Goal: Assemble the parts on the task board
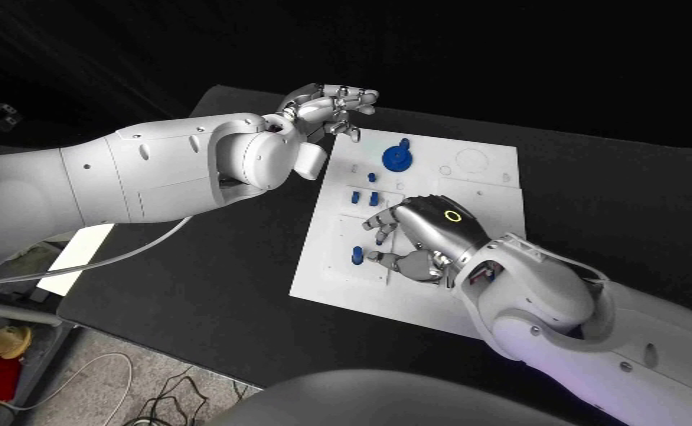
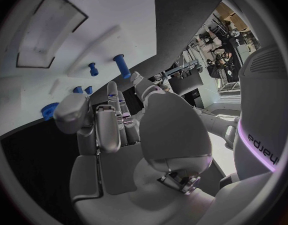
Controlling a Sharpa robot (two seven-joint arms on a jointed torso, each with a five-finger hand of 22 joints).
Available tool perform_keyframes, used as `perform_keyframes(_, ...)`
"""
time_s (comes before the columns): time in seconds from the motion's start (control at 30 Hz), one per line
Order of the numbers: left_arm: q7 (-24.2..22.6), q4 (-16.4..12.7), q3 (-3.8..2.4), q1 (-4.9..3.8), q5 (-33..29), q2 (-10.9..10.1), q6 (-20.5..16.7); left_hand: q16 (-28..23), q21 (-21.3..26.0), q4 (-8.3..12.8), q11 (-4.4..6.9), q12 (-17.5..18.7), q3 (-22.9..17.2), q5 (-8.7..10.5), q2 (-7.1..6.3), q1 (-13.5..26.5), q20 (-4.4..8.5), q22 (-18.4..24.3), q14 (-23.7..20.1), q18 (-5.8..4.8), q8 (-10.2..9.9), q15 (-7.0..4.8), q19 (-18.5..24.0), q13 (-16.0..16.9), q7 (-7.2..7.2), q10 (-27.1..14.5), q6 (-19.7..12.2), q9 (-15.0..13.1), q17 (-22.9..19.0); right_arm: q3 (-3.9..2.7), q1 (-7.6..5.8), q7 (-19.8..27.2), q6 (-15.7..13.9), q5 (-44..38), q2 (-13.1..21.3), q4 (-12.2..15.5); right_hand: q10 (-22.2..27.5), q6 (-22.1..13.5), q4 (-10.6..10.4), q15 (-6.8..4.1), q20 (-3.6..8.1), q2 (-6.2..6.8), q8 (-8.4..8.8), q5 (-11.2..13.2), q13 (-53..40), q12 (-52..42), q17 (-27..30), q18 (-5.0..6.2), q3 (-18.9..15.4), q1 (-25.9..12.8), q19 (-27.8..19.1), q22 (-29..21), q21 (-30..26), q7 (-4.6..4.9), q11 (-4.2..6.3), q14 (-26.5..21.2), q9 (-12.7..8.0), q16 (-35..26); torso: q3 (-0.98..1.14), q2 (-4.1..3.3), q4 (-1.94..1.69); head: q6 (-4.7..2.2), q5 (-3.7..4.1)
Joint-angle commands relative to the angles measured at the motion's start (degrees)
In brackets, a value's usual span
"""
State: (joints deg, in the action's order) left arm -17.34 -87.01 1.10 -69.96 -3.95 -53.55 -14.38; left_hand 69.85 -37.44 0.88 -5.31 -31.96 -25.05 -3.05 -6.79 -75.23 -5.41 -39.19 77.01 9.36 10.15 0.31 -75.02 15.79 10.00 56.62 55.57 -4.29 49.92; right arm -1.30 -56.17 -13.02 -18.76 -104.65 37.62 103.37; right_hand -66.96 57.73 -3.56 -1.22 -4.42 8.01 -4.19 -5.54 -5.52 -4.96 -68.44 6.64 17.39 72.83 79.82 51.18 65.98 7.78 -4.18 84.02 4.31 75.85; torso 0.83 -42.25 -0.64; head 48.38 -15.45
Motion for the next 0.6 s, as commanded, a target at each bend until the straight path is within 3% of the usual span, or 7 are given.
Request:
perform_keyframes(0.03,-0.2,-0.1,-0.03,-0.05,0.3,-0.1,1.1,0.4,-0.1,0.2,0.06,-0.2,0.4,-0.11,-0.02,0.2,-0.44,0.0,-0.1,0.63,0.4,0.03,-0.1,0.0,0.03,-0.4,-0.4,0.0,-0.1,-0.52,-1.06,4.4,-7.3,8.8,3.8,2.0,-0.3,1.2,0.2,0.57,-0.21,-0.57,-0.44,-0.5,-0.2,-0.8,1.0,0.35,-0.1,1.6,-0.6,-0.7,-0.6,0.75,-0.34,1.8,0.2,-0.8,-0.12,0.12,0.16,-0.83,1.15)
perform_keyframes(0.07,-0.2,-0.1,-0.03,-0.05,0.3,-0.1,1.0,0.4,-0.1,0.2,0.06,-0.2,0.4,-0.11,-0.02,0.2,-0.44,0.0,-0.1,0.63,0.4,0.03,-0.1,0.0,0.03,-0.4,-0.4,0.0,-0.1,-0.64,-1.57,4.8,-7.0,12.2,5.5,2.7,-0.5,1.7,0.3,0.65,-0.28,-0.73,-0.58,-0.6,-0.3,-1.0,1.2,0.36,0.0,1.8,-0.6,-0.8,-0.7,0.93,-0.42,1.7,0.2,-1.0,-0.13,0.10,0.18,-1.39,1.95)
perform_keyframes(0.13,-0.2,-0.2,-0.02,-0.06,0.3,-0.3,0.9,0.4,-0.1,0.2,0.06,-0.2,0.4,-0.11,-0.02,0.2,-0.44,0.0,-0.1,0.63,0.4,0.03,-0.1,0.0,0.03,-0.4,-0.4,0.0,-0.1,-0.76,-2.22,4.8,-6.2,16.1,7.5,3.5,-0.6,1.9,0.4,0.72,-0.34,-0.78,-0.64,-0.7,-0.3,-1.1,1.2,0.36,0.0,2.1,-0.6,-0.7,-0.6,1.05,-0.49,1.7,0.3,-1.0,-0.18,0.17,0.33,-1.70,2.67)
perform_keyframes(0.3,-0.2,-0.5,-0.02,-0.06,0.3,-0.7,0.7,0.4,-0.1,0.2,0.06,-0.2,0.4,-0.11,-0.02,0.2,-0.44,0.0,-0.1,0.63,0.4,0.03,-0.1,0.0,0.03,-0.4,-0.4,0.0,-0.1,-1.03,-3.99,4.0,-2.0,24.6,15.8,6.5,0.7,2.9,0.0,1.13,-0.80,0.44,-0.72,-2.7,0.1,-0.7,0.9,0.49,-1.9,1.3,-1.0,-1.4,-1.2,1.29,-0.93,1.8,0.4,-0.8,-0.16,0.54,1.53,-3.05,5.33)
perform_keyframes(0.4,-0.2,-0.5,-0.01,-0.06,0.3,-0.9,0.7,0.4,-0.1,0.2,0.06,-0.2,0.4,-0.11,-0.02,0.2,-0.44,0.0,-0.1,0.63,0.4,0.03,-0.1,0.0,0.03,-0.4,-0.4,0.0,-0.1,-1.09,-4.38,2.9,0.3,25.0,19.5,7.7,-0.1,4.1,-0.3,1.00,-0.83,0.49,-1.00,-3.2,-0.1,-1.2,0.5,0.51,-3.2,1.1,-1.0,-1.1,-1.0,0.97,-0.64,1.9,0.6,-0.5,0.10,0.81,2.48,-3.81,6.82)
perform_keyframes(0.47,-0.2,-0.3,-0.01,-0.05,0.3,-0.9,0.8,0.4,-0.1,0.2,0.06,-0.2,0.4,-0.11,-0.02,0.2,-0.44,0.0,-0.1,0.63,0.4,0.03,-0.1,0.0,0.03,-0.4,-0.4,0.0,-0.1,-1.10,-4.42,1.6,1.4,24.1,20.9,8.2,-2.0,4.5,-0.4,0.64,-0.59,0.09,-1.05,-3.3,-0.7,-2.3,-1.3,0.12,-3.6,1.2,-0.1,1.4,0.7,0.61,-0.16,2.3,0.7,0.8,0.30,0.91,2.91,-3.99,7.39)
perform_keyframes(0.6,-0.2,-0.1,0.01,-0.02,0.3,-0.8,1.0,0.3,-0.1,0.2,0.06,-0.3,0.4,-0.11,0.00,0.2,-0.44,0.0,-0.1,0.64,0.4,0.03,-0.1,0.0,0.03,-0.4,-0.5,0.0,-0.2,-1.09,-4.38,-1.4,3.3,22.8,22.7,8.7,-4.2,5.8,-1.1,0.00,0.02,-0.60,-1.31,-3.4,-1.7,-3.8,-3.9,-0.54,-4.2,1.2,1.3,5.3,3.5,-0.09,0.64,2.9,1.0,2.7,0.55,1.05,3.38,-4.05,8.25)
